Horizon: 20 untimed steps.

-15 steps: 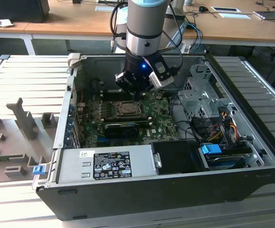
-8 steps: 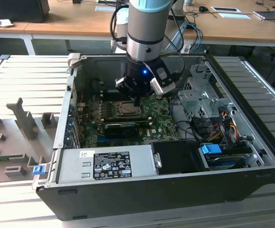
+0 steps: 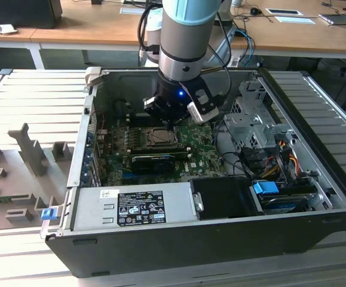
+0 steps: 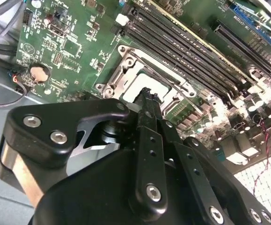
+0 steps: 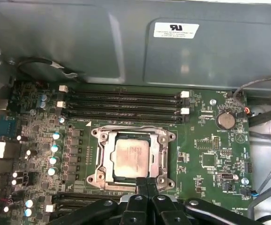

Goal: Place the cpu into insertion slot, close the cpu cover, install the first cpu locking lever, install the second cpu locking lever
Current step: 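Install the second cpu locking lever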

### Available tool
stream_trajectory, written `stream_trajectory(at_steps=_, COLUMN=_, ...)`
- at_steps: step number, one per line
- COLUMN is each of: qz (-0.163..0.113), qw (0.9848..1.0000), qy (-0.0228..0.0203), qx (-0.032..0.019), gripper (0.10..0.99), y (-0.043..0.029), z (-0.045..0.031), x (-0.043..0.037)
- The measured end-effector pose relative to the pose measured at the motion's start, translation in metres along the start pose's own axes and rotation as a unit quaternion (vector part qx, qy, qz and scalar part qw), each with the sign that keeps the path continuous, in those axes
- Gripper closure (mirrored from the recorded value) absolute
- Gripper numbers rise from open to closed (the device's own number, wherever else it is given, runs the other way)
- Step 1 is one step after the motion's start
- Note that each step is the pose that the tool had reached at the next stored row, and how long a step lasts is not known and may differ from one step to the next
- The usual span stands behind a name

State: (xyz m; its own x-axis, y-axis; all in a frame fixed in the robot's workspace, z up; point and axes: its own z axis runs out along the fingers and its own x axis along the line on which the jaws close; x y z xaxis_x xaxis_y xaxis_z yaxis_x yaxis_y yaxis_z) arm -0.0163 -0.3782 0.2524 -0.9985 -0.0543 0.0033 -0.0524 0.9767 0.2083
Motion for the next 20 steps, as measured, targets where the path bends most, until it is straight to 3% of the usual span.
stream_trajectory(at_steps=9, qz=0.000, qw=1.0000, qy=0.0007, qx=-0.0007, gripper=0.980, y=-0.0040, z=0.0150, x=0.0008)
stream_trajectory(at_steps=15, qz=0.000, qw=1.0000, qy=0.0007, qx=-0.0010, gripper=0.980, y=-0.0164, z=0.0128, x=0.0016)
stream_trajectory(at_steps=20, qz=0.000, qw=1.0000, qy=0.0007, qx=-0.0009, gripper=0.980, y=-0.0185, z=0.0125, x=0.0019)
